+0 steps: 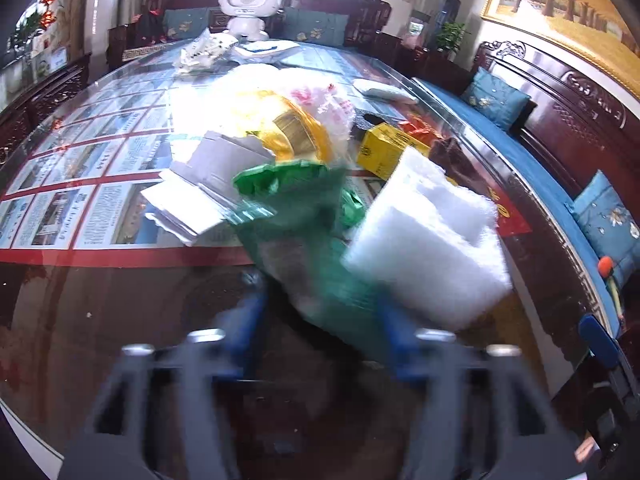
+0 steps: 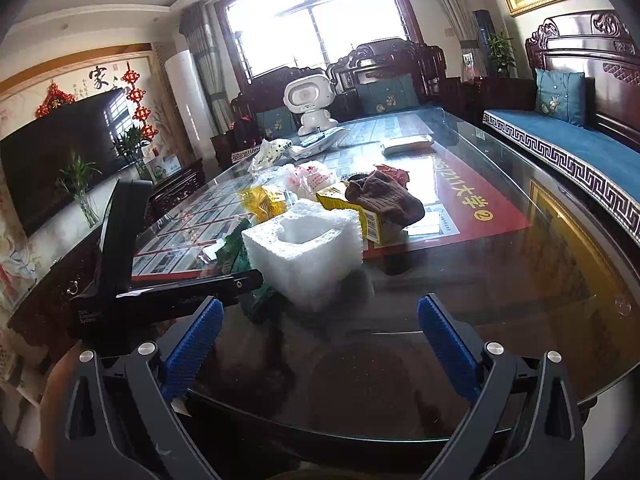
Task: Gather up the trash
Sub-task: 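Move both grippers back to the table toward the green wrapper and foam block, then grasp the green snack wrapper with the left gripper while the right gripper grasps the white foam block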
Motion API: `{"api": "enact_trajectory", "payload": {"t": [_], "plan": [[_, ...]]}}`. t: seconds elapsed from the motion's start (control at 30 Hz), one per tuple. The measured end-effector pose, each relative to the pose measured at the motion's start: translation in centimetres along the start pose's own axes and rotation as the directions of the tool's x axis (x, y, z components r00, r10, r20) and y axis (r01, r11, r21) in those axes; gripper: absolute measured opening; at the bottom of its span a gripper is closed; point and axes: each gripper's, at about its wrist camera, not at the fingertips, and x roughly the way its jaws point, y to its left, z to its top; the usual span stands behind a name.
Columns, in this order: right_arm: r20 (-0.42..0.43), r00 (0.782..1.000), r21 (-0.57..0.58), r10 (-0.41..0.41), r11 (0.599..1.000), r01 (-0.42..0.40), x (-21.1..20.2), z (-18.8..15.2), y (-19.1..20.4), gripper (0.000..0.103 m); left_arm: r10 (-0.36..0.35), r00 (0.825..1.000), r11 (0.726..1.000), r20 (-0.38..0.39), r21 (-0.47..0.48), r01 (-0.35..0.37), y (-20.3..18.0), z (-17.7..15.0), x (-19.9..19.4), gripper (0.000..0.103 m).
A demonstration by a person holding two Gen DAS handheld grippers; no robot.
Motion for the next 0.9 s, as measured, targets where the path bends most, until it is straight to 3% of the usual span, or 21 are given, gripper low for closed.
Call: {"api": "enact_trajectory", "payload": {"t": [0.2, 0.53, 0.67, 0.9], "plan": [[-0.017, 1.000, -0.011, 0.007, 1.000, -0.007, 0.4, 0.2, 0.6, 0.095, -0.062, 0.998, 0.998, -0.004, -0.007, 0.062, 0.9, -0.5, -0.4, 0.021], [-0.020, 0.999, 0.007, -0.038, 0.999, 0.038, 2.0, 2.3, 1.1, 0.093, -0.046, 0.997, 0.999, 0.056, 0.004, 0.046, 2.1, -1.1, -3.0, 0.020], [-0.037, 0.998, 0.055, -0.058, 0.997, 0.060, 3.7, 3.9, -0.1, 0.080, -0.044, 0.997, 0.999, 0.057, -0.007, 0.045, 2.8, -1.3, -3.3, 0.020], [-0.213, 0.973, 0.054, -0.087, 0.993, 0.101, 9.8, 4.3, -1.5, 0.057, -0.061, 0.996, 0.998, 0.066, -0.006, 0.062, 3.0, -1.5, -3.7, 0.020]]}}
